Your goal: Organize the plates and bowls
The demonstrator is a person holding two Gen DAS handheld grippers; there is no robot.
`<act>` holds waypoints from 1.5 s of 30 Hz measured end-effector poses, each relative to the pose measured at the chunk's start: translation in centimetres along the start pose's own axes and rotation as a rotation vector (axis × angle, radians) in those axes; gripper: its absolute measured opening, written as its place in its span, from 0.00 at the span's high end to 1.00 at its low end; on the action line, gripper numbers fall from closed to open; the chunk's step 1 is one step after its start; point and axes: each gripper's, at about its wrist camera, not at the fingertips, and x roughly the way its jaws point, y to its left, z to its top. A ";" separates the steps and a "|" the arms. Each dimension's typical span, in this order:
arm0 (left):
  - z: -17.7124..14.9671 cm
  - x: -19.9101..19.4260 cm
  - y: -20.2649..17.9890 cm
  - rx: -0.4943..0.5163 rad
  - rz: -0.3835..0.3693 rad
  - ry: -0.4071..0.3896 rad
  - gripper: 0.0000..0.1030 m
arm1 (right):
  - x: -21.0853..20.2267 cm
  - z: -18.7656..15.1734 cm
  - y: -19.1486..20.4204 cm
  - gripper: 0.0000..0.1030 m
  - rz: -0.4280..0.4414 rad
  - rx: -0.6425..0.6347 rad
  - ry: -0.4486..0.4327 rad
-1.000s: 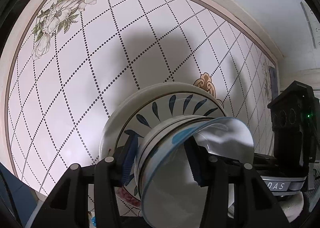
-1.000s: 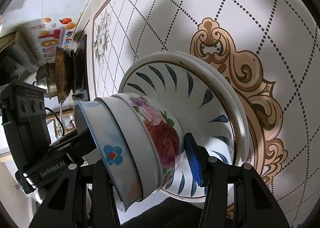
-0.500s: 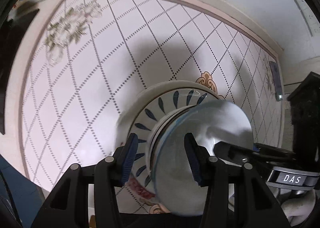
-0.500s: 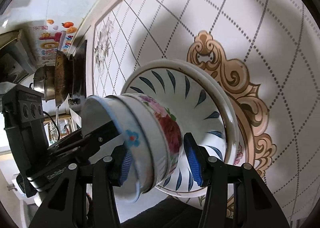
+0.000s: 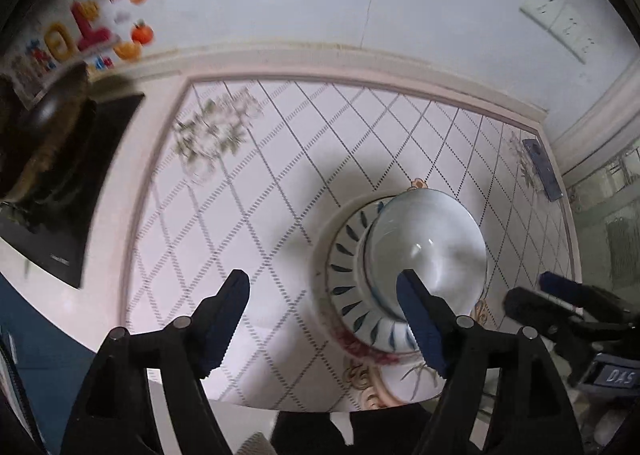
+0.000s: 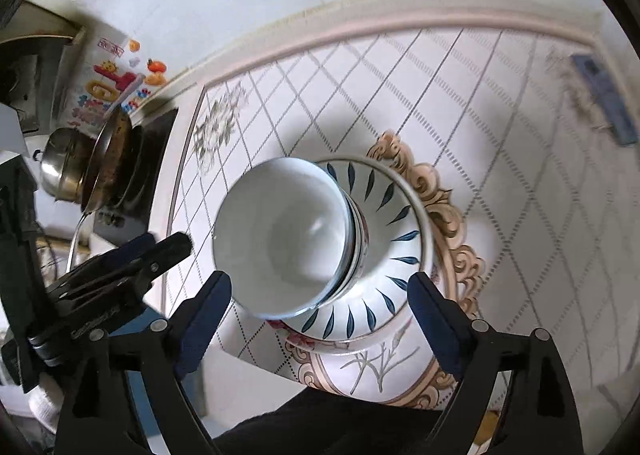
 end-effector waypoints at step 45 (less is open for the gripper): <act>-21.4 -26.0 -2.1 0.016 0.085 -0.488 0.01 | -29.5 -28.2 9.4 0.00 -0.211 -0.154 -0.603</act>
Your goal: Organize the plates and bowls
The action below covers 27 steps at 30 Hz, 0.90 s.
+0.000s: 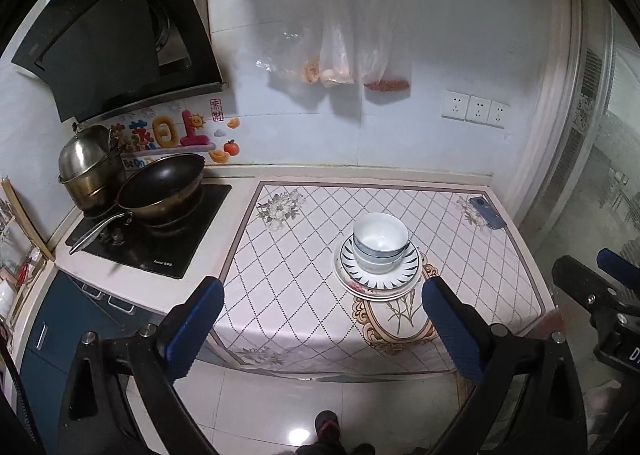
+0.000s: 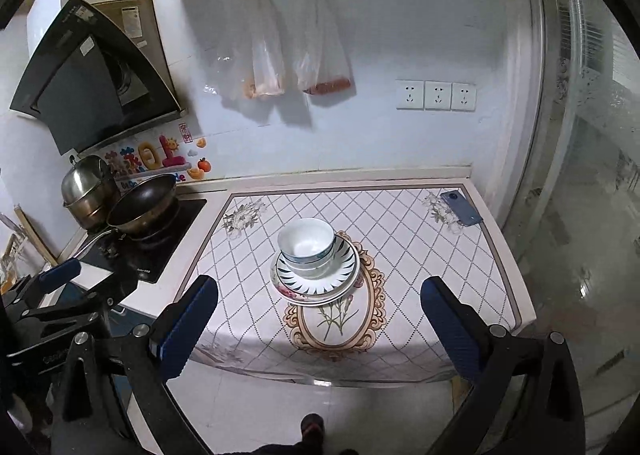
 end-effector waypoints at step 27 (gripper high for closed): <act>-0.3 -1.4 0.1 -0.010 0.020 -0.032 0.01 | -0.1 0.0 -0.8 0.00 0.009 -0.006 -0.005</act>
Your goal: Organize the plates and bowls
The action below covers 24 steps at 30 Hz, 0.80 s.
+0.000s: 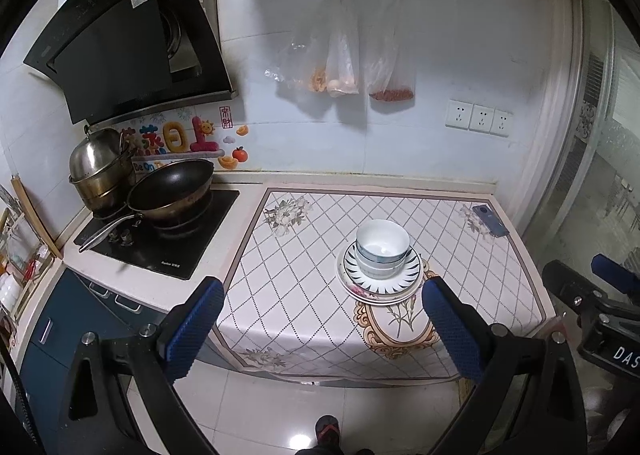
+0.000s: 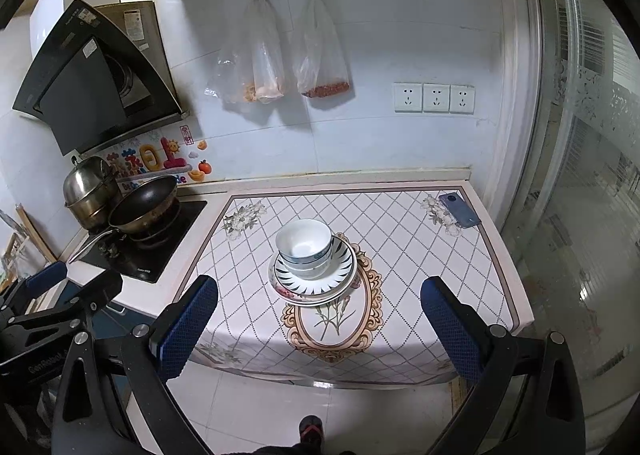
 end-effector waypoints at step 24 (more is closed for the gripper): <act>0.9 -0.3 0.3 0.004 -0.013 -0.005 0.01 | -0.2 -0.6 0.3 0.00 -0.027 0.020 0.001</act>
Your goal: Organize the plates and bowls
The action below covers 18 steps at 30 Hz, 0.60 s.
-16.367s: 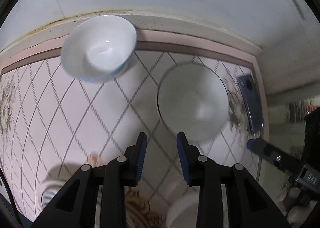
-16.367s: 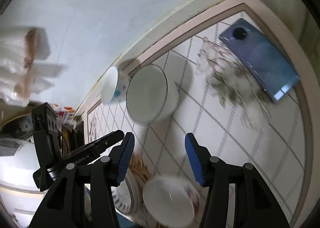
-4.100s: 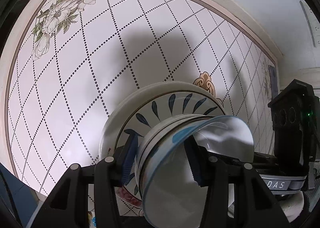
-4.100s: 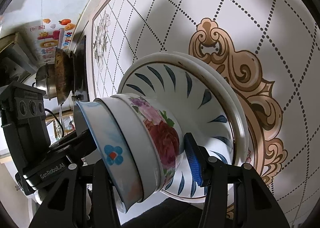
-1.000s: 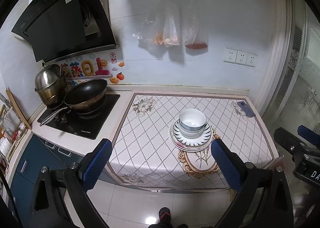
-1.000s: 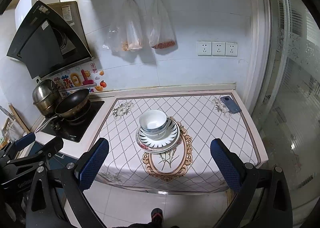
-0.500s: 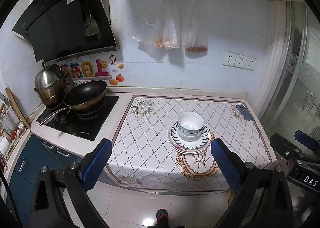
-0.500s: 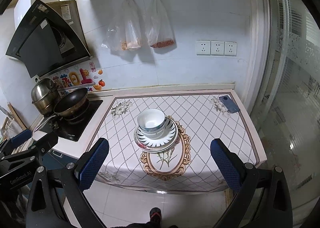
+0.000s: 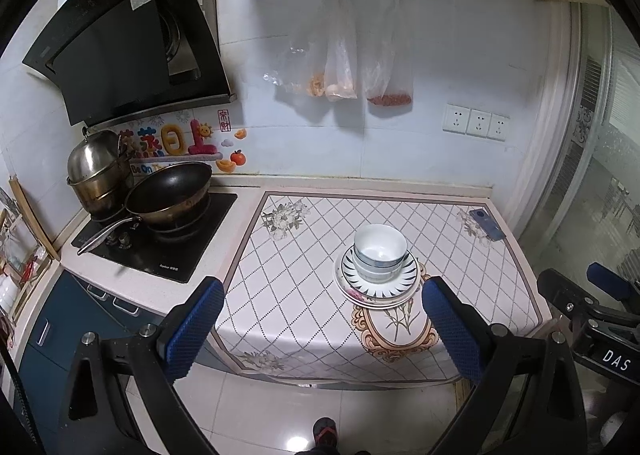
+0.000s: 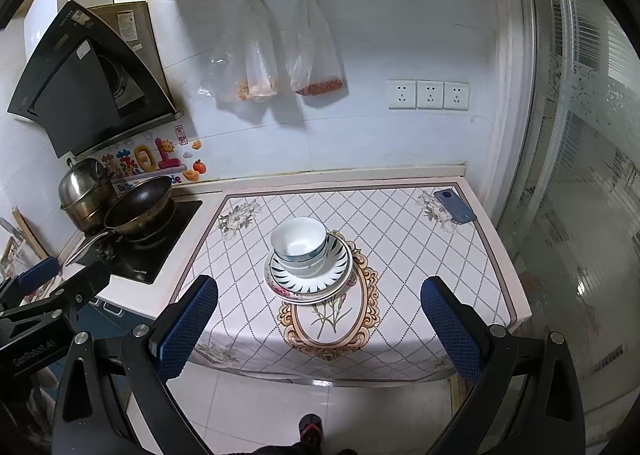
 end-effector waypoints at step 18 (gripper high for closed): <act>0.4 0.5 0.3 -0.001 -0.003 -0.003 0.01 | 0.3 -0.2 0.6 0.00 -0.016 0.001 0.004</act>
